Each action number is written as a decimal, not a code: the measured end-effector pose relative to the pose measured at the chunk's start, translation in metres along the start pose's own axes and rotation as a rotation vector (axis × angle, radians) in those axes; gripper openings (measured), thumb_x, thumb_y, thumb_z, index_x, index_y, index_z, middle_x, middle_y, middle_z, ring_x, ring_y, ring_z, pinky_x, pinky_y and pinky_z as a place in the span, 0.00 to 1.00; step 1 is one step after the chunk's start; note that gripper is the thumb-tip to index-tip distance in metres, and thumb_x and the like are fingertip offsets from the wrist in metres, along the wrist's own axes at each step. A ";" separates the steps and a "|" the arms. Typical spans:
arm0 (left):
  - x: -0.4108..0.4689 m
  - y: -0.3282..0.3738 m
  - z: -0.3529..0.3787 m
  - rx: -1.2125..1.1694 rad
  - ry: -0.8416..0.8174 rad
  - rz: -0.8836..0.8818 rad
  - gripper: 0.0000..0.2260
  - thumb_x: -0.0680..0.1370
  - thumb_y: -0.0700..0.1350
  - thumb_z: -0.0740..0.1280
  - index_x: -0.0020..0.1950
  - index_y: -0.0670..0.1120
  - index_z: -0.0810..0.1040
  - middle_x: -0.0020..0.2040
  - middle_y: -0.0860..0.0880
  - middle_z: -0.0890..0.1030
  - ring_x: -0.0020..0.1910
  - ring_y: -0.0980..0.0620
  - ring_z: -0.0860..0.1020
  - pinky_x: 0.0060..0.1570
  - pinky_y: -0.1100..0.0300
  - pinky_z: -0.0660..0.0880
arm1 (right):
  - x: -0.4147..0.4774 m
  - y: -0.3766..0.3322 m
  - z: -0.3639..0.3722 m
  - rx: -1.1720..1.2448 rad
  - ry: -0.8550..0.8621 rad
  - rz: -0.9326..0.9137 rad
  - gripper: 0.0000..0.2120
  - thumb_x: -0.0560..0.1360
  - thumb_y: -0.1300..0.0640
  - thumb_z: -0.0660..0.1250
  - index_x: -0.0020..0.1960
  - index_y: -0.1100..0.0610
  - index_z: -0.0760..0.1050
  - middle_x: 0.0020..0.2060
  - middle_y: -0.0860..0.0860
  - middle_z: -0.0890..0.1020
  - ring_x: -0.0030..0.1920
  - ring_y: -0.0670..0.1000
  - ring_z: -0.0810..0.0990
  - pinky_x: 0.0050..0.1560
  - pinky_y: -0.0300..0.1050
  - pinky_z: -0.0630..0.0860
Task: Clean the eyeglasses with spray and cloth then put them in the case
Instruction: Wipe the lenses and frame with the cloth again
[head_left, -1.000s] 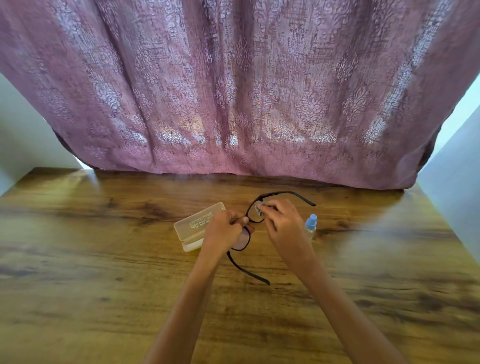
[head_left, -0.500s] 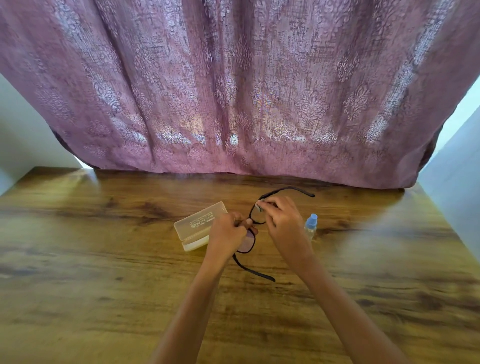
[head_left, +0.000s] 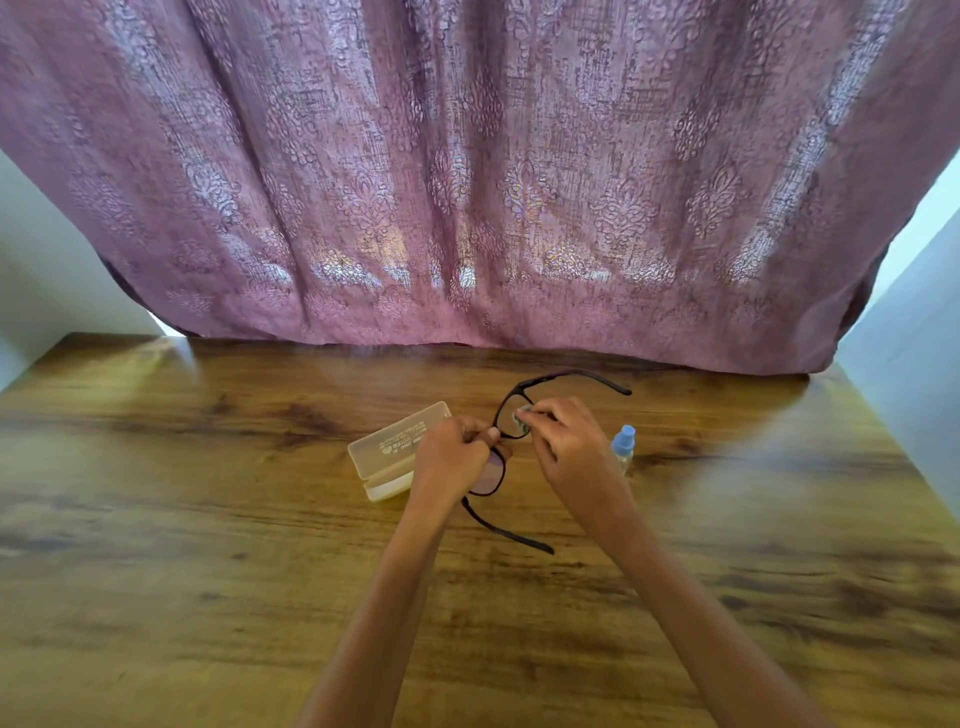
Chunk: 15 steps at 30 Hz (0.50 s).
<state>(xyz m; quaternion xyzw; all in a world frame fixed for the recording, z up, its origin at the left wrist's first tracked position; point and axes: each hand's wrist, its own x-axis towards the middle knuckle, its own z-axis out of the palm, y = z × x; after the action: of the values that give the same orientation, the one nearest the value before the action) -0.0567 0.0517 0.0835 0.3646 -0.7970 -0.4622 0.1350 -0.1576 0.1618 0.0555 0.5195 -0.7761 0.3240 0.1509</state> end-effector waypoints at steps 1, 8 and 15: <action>0.000 0.000 0.000 -0.002 -0.001 -0.001 0.13 0.78 0.45 0.65 0.35 0.52 0.82 0.37 0.56 0.83 0.37 0.62 0.75 0.32 0.72 0.66 | 0.001 0.000 0.000 -0.009 0.013 0.009 0.12 0.69 0.73 0.69 0.51 0.65 0.81 0.44 0.56 0.80 0.44 0.55 0.78 0.48 0.40 0.71; 0.004 -0.006 0.007 0.022 -0.009 -0.008 0.09 0.77 0.43 0.65 0.41 0.48 0.84 0.39 0.49 0.84 0.41 0.53 0.79 0.36 0.62 0.70 | -0.007 -0.008 0.003 0.057 -0.014 -0.032 0.08 0.74 0.66 0.66 0.50 0.64 0.81 0.43 0.54 0.80 0.46 0.52 0.76 0.49 0.37 0.70; 0.005 -0.010 0.013 0.048 -0.001 0.027 0.09 0.77 0.43 0.65 0.41 0.48 0.84 0.40 0.50 0.84 0.41 0.53 0.79 0.36 0.61 0.70 | 0.006 -0.005 0.004 -0.023 0.067 0.023 0.10 0.70 0.71 0.69 0.50 0.65 0.81 0.42 0.57 0.81 0.43 0.55 0.78 0.46 0.42 0.75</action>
<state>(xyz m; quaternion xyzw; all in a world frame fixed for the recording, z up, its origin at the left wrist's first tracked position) -0.0624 0.0537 0.0674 0.3566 -0.8130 -0.4411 0.1319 -0.1546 0.1541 0.0578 0.4979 -0.7800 0.3341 0.1790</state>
